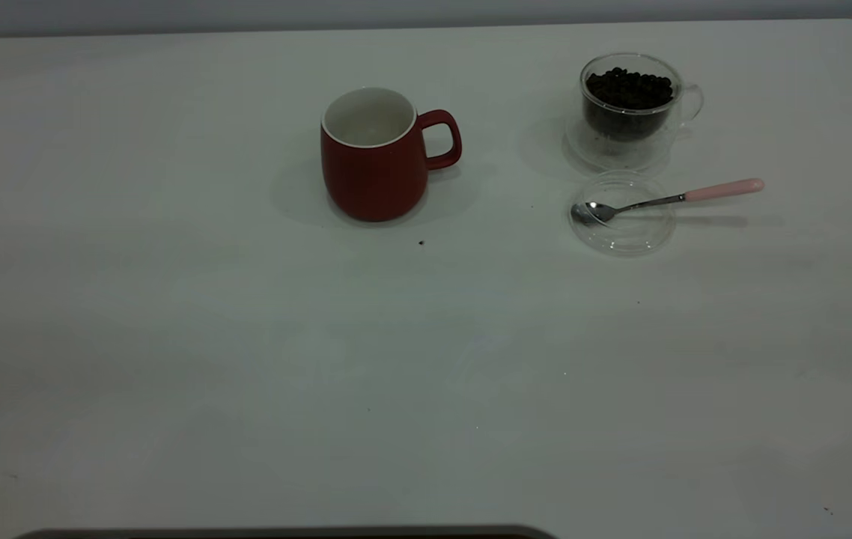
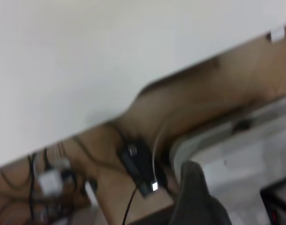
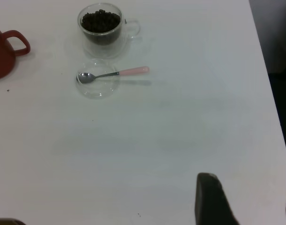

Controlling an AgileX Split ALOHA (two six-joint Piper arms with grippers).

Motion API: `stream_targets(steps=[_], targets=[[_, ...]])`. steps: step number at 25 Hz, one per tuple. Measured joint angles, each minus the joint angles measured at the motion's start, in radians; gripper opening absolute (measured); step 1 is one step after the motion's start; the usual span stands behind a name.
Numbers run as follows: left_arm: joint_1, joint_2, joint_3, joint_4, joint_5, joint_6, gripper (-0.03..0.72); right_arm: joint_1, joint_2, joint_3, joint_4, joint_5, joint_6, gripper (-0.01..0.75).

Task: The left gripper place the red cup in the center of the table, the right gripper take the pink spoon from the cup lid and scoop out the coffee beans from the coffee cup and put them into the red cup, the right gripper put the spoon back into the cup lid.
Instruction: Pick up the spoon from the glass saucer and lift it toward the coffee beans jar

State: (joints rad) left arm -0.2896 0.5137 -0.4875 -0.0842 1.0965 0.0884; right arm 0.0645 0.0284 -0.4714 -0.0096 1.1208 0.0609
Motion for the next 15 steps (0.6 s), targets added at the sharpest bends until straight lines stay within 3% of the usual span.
stream_targets(steps=[6, 15], targets=[[0.020, -0.260, 0.000, 0.000, 0.018, 0.000, 0.587, 0.000, 0.000, 0.000, 0.000, 0.000, 0.000, 0.415], [0.196, -0.530, 0.000, 0.000, 0.043, 0.000, 0.587, 0.000, 0.000, 0.000, 0.000, 0.000, 0.000, 0.415]])
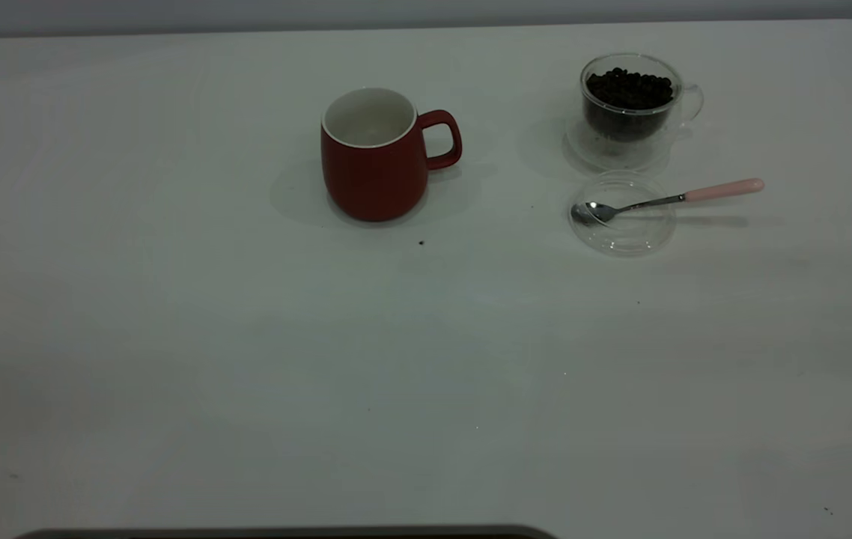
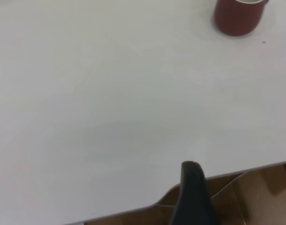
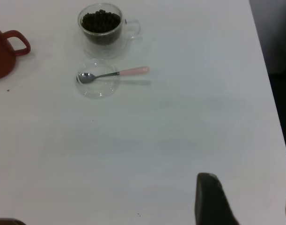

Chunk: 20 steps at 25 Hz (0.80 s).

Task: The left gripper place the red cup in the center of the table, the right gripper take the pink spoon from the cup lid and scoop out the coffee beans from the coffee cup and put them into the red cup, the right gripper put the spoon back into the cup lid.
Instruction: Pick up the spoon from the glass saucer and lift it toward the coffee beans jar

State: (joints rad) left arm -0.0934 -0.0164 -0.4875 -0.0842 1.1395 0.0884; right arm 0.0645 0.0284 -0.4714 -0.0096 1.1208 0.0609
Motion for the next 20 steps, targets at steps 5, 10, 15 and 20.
stream_targets(steps=[5, 10, 15, 20], targets=[[0.017, 0.000, 0.000, 0.000, 0.002, 0.000, 0.587, 0.000, 0.000, 0.000, 0.000, 0.000, 0.000, 0.415], [0.017, 0.000, 0.000, 0.000, 0.002, 0.000, 0.587, 0.000, 0.000, 0.000, 0.000, 0.000, 0.000, 0.415], [0.017, 0.000, 0.000, 0.000, 0.002, 0.000, 0.587, 0.000, 0.000, 0.000, 0.000, 0.000, 0.000, 0.415], [0.017, 0.000, 0.000, 0.000, 0.002, 0.001, 0.587, 0.000, 0.000, 0.000, 0.000, 0.000, 0.000, 0.415]])
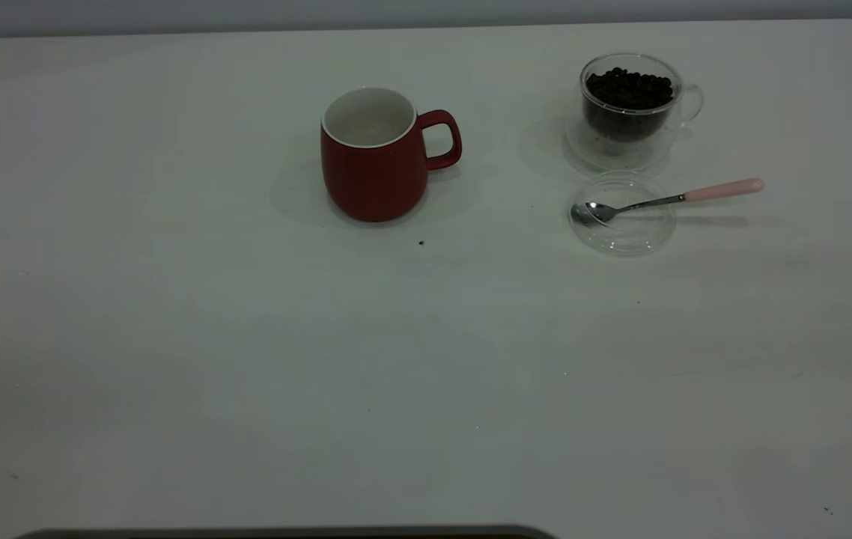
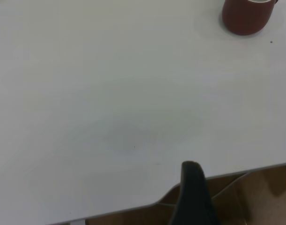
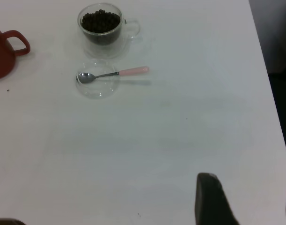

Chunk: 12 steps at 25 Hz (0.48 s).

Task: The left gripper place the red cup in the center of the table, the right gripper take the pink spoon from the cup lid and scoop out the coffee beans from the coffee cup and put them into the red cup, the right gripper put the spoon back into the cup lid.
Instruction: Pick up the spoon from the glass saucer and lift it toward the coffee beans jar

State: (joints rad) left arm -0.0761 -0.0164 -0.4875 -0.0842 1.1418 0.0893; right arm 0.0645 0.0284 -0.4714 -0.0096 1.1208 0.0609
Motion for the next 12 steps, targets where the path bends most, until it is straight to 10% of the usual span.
stream_targets(steps=[12], targets=[[0.000, 0.000, 0.000, 0.000, 0.002, 0.000, 0.587, 0.000, 0.000, 0.000, 0.083, -0.002, 0.008, 0.415]])
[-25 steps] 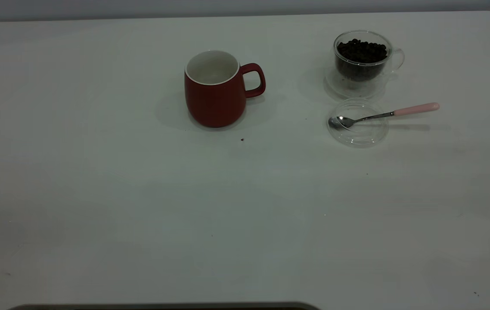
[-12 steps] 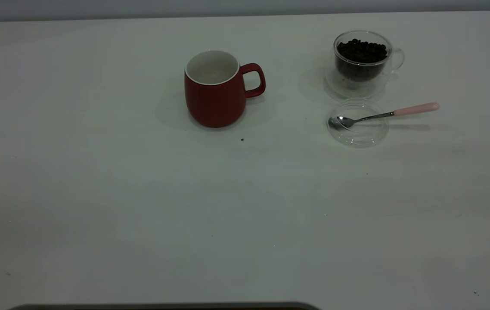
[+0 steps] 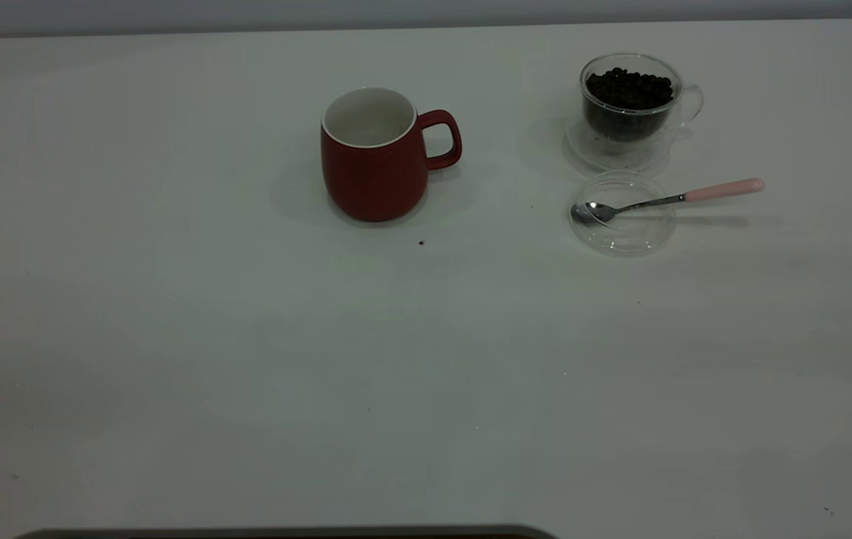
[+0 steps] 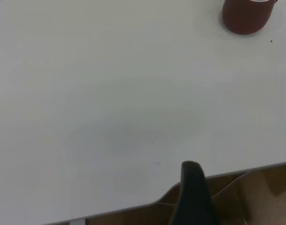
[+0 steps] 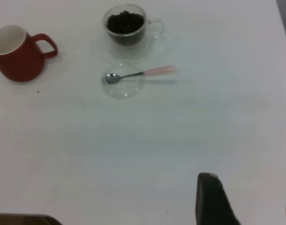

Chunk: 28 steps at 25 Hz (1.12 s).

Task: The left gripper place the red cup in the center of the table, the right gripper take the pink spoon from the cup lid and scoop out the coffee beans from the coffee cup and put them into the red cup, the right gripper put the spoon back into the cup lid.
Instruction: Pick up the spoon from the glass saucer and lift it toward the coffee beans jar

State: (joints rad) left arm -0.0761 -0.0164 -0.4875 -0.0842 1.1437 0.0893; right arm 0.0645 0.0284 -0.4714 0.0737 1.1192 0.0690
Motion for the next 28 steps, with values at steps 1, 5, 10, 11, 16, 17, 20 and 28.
stream_targets(steps=[1, 5, 10, 11, 16, 17, 20, 28], targets=[[0.000, 0.000, 0.000, 0.000, 0.000, 0.000, 0.587, 0.000, 0.000, 0.000, 0.005, 0.000, 0.000, 0.415], [0.000, 0.000, 0.000, 0.000, 0.000, 0.000, 0.587, 0.000, 0.009, 0.000, 0.021, -0.003, -0.006, 0.415], [0.000, 0.000, 0.000, 0.000, 0.000, 0.000, 0.587, 0.000, 0.170, -0.001, 0.068, -0.062, -0.024, 0.415], [0.000, 0.000, 0.000, 0.000, 0.000, 0.000, 0.587, 0.000, 0.215, -0.001, 0.084, -0.101, -0.036, 0.415], [0.000, 0.000, 0.000, 0.000, 0.000, 0.000, 0.587, 0.000, 0.556, -0.002, 0.191, -0.317, -0.248, 0.482], [0.000, 0.000, 0.000, 0.000, 0.000, 0.000, 0.587, 0.000, 0.633, -0.002, 0.225, -0.357, -0.305, 0.506], [0.000, 0.000, 0.000, 0.000, 0.000, -0.001, 0.587, 0.000, 0.856, -0.024, 0.338, -0.486, -0.498, 0.555], [0.000, 0.000, 0.000, 0.000, 0.001, -0.001, 0.587, 0.000, 1.428, -0.262, 0.490, -0.639, -0.790, 0.573]])
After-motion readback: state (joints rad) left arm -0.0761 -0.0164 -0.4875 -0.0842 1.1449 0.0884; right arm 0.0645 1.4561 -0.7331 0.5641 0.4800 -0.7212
